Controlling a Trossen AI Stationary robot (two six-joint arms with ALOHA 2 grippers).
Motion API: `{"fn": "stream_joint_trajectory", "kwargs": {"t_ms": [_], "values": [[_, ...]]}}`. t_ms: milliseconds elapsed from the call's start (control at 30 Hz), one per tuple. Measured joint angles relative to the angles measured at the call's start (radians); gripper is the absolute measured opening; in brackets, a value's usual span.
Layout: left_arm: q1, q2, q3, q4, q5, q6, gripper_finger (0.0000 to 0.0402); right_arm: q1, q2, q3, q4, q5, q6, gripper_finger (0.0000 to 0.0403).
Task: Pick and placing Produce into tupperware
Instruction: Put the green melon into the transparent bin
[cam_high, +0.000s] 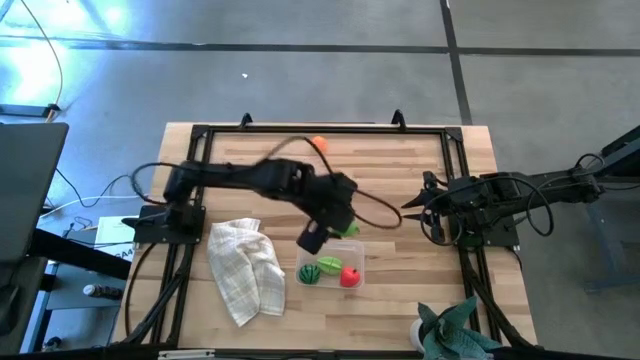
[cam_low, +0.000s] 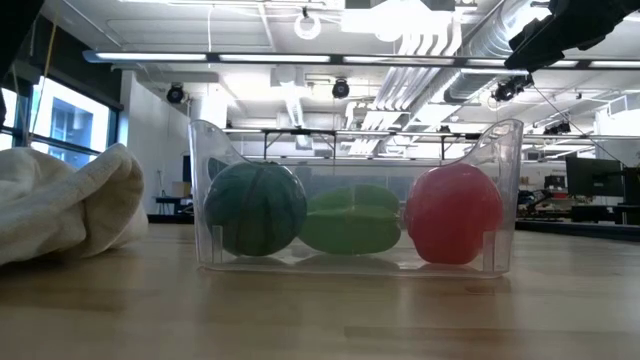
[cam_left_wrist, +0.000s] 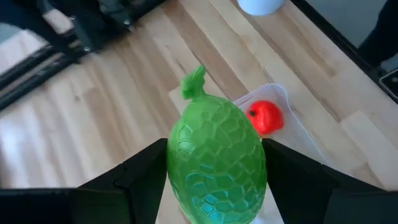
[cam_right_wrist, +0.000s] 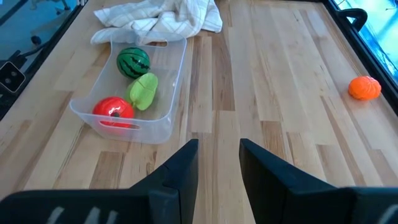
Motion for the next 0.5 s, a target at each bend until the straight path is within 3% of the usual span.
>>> {"fn": "stream_joint_trajectory", "kwargs": {"t_ms": [500], "values": [[-0.015, 0.250, 0.000, 0.006, 0.089, 0.009, 0.0239, 0.000, 0.001, 0.000, -0.013, 0.000, 0.000, 0.0106]]}}
